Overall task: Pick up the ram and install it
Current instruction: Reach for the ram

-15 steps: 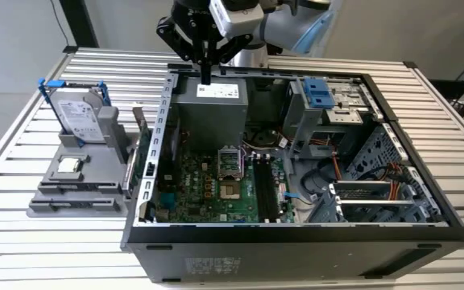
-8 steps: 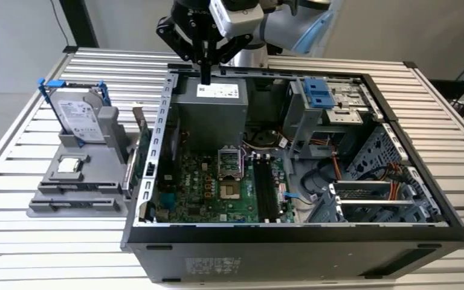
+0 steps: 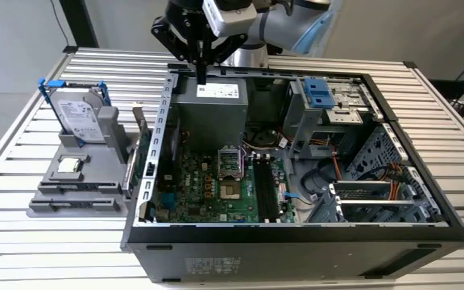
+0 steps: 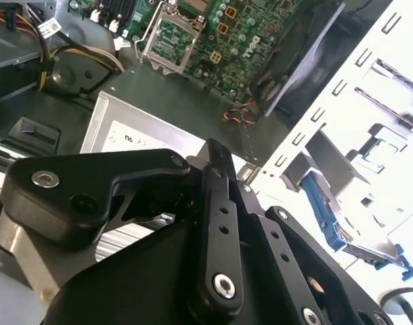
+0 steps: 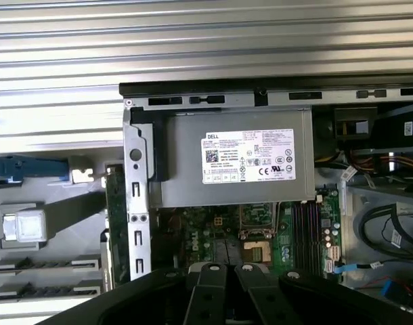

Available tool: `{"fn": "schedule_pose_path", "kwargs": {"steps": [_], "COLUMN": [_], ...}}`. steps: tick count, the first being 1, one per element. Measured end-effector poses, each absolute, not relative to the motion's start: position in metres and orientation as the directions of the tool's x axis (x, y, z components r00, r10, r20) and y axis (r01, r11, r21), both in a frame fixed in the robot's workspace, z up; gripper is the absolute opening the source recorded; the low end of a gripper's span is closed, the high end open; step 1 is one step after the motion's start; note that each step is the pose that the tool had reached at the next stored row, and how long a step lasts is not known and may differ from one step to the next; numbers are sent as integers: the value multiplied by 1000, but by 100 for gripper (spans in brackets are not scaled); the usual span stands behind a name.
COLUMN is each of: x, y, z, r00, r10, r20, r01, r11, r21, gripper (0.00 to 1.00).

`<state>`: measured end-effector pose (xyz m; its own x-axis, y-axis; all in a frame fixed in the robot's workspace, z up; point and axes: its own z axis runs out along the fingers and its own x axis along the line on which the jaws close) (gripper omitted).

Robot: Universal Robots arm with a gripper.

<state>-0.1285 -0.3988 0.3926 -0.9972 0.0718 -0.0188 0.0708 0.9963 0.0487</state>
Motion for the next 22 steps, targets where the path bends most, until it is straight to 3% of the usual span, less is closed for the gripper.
{"fn": "schedule_pose_path", "kwargs": {"steps": [22], "x": [-162], "y": [-399], "z": [393], "r00": [-997], "r10": [72], "r20": [-19], "r01": [71], "r11": [996], "r21": [49], "gripper": [0]}}
